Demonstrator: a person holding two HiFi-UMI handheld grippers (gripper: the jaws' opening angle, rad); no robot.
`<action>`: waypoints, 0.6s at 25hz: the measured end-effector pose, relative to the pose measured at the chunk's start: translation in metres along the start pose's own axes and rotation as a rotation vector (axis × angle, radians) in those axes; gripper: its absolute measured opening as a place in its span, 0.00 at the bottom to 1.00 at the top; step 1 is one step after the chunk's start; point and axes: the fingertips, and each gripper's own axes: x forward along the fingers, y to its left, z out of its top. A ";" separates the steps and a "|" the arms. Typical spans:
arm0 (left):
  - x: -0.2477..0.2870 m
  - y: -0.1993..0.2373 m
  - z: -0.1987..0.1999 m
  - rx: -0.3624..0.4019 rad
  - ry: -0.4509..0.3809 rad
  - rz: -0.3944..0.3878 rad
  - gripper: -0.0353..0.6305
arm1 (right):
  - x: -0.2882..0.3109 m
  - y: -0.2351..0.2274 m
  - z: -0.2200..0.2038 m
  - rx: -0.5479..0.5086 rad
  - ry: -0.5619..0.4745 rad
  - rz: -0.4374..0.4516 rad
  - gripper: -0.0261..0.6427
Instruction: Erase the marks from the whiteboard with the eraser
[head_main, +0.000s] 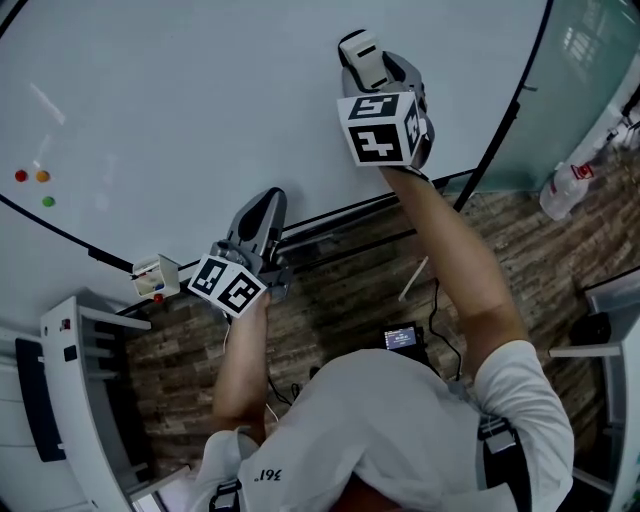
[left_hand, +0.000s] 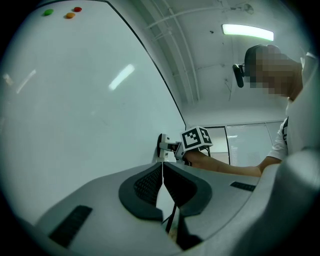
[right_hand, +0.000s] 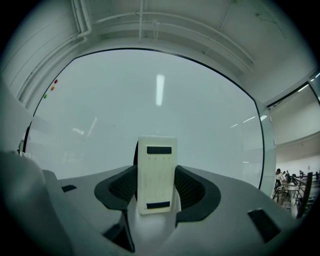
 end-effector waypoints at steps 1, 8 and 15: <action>0.002 -0.001 -0.001 -0.001 0.001 -0.002 0.06 | 0.000 -0.006 -0.002 0.002 0.003 -0.004 0.41; 0.010 -0.007 -0.006 0.000 0.007 -0.008 0.06 | 0.001 -0.027 -0.012 0.029 0.005 0.001 0.41; -0.002 -0.001 -0.001 0.003 0.005 0.012 0.06 | 0.002 -0.051 -0.024 0.047 0.036 -0.049 0.41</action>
